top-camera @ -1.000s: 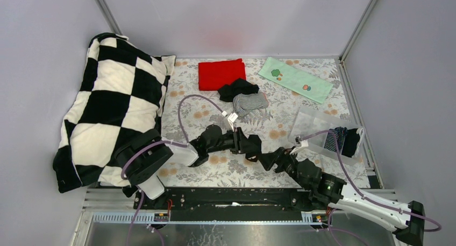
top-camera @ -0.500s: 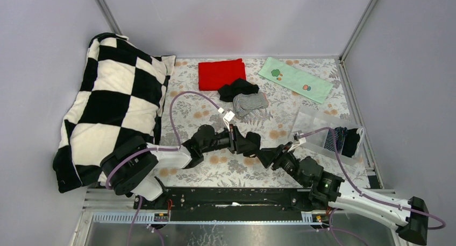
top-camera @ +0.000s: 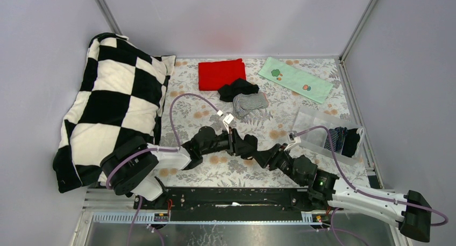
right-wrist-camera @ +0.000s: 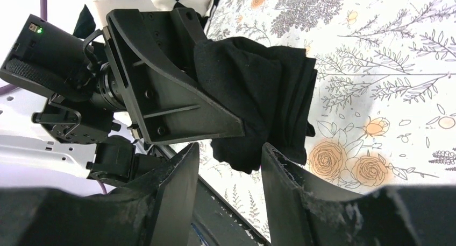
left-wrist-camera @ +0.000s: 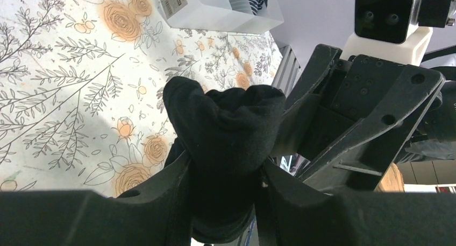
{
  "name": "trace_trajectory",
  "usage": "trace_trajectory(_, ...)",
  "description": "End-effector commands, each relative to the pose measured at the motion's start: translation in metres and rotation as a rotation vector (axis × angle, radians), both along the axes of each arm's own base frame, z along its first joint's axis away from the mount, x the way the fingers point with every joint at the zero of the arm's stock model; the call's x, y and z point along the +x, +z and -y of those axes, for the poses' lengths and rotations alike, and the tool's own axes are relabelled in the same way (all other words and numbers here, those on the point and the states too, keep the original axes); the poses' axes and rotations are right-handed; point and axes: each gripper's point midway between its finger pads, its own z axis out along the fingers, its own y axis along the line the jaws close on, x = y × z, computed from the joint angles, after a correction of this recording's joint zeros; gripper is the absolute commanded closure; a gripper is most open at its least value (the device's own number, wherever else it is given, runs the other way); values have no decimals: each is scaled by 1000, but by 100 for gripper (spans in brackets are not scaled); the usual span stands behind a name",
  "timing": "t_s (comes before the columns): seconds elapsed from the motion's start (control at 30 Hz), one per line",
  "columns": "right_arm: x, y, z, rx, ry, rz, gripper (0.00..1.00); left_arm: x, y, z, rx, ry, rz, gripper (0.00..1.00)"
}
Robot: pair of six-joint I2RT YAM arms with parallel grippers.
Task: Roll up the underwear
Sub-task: Roll the underwear to the center of the board.
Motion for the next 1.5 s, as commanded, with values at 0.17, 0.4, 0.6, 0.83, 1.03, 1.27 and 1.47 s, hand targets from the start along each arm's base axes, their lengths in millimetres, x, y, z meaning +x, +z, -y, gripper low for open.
trace_trajectory(0.17, 5, 7, -2, 32, -38, -36, 39, 0, -19, -10, 43, 19, 7, 100)
trace_trajectory(0.4, 8, 1, 4, 5, -82, -128, 43, -16, -52, -33, 113, 26, -18, 100)
trace_trajectory(0.6, -1, -13, -16, -56, 8, -213, 41, -28, -72, -48, 157, 26, -31, 100)
trace_trajectory(0.83, 11, -14, -32, -42, 38, -250, 35, -31, -77, -52, 183, 28, -23, 100)
trace_trajectory(1.03, 11, -16, -54, -44, 126, -264, 34, -31, -79, -51, 200, 23, -19, 100)
trace_trajectory(1.27, 21, -24, -60, -50, 108, -284, 36, -31, -80, -50, 204, 19, -18, 100)
trace_trajectory(1.47, 27, -29, -63, -66, 113, -289, 39, -32, -80, -49, 210, 12, -15, 100)
